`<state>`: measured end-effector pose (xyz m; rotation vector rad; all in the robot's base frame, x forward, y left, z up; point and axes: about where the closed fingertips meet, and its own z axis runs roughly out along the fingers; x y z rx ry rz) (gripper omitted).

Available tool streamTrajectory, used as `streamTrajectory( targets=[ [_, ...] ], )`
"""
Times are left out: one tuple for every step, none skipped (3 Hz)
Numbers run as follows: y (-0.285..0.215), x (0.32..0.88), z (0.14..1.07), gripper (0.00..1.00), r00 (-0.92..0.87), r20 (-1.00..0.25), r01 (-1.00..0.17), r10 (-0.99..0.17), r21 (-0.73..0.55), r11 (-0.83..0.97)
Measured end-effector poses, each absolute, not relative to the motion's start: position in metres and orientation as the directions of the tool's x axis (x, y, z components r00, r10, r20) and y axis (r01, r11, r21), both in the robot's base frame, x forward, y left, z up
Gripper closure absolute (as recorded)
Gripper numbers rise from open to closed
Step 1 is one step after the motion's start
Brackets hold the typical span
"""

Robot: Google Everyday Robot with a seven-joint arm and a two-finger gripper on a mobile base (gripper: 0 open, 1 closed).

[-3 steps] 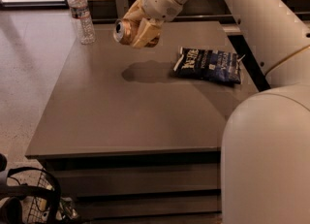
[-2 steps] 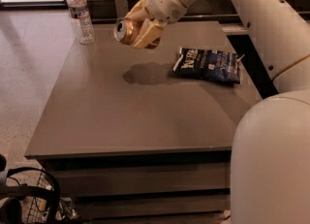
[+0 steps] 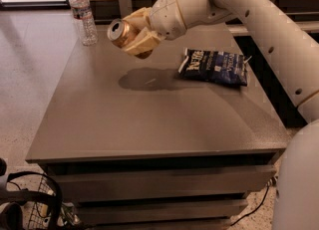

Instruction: Place orange can upright

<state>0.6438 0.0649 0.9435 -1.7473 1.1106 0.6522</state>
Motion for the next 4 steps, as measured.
streamTrajectory(
  targets=[
    [0.067, 0.642, 0.943, 1.00, 0.449, -0.808, -0.893, -0.382, -0.424, -0.153],
    [0.083, 0.621, 0.951, 1.00, 0.437, -0.870, -0.900, -0.228, -0.419, -0.122],
    [0.088, 0.594, 0.959, 1.00, 0.380, -0.917, -0.925, -0.124, -0.375, -0.061],
    [0.087, 0.581, 0.965, 1.00, 0.297, -0.950, -0.955, -0.101, -0.295, -0.029]
  ],
)
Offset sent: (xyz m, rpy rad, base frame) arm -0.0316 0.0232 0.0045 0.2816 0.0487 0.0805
